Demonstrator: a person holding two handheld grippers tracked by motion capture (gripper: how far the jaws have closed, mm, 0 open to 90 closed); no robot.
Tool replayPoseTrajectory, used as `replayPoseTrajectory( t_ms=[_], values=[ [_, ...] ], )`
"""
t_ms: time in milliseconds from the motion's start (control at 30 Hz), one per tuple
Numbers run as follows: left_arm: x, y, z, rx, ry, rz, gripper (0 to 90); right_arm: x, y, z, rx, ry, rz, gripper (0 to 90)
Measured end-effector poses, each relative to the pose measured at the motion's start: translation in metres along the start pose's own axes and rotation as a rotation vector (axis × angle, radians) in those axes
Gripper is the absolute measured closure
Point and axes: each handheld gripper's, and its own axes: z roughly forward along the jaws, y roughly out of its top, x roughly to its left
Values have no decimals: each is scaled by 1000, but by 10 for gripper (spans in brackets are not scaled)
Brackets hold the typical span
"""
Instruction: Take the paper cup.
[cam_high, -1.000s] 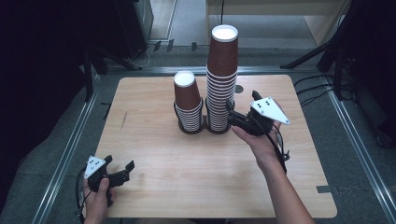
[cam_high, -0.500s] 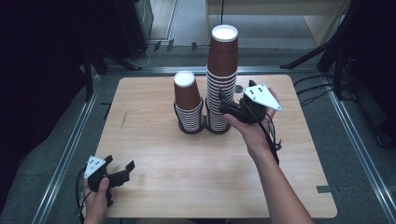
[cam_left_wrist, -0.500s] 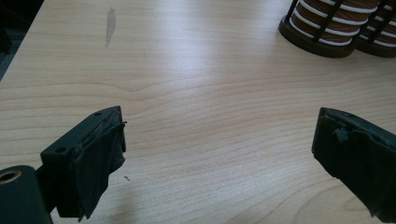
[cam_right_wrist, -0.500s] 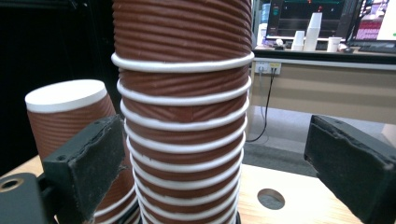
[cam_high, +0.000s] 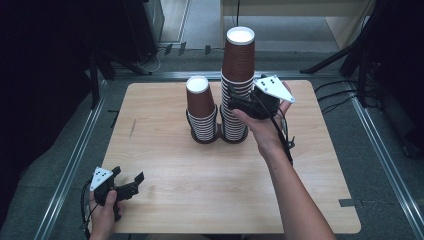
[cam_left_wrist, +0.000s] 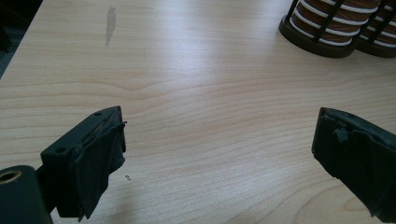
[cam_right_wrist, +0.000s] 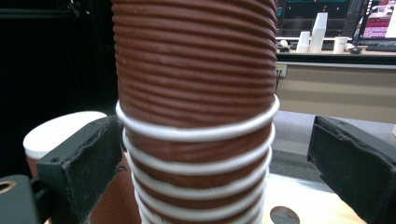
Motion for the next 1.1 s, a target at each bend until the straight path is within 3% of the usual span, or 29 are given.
replayPoseTrajectory(
  t_ms=[400, 700, 900, 1000, 1100],
  values=[
    [0, 0, 0, 1, -5, -4, 32, 10, 17, 19, -27, 1, 14, 15],
    [1, 0, 0, 0, -9, -9, 32, 13, 30, 37, -14, -44, 1, 5],
    [1, 0, 0, 2, -14, -7, 32, 15, 37, 45, 1, -77, 7, 17],
    [1, 0, 0, 2, -16, -8, 32, 17, 36, 47, 4, -69, 13, 85],
    [1, 0, 0, 1, -17, -9, 32, 18, 36, 47, 1, -73, 14, 90]
  ],
)
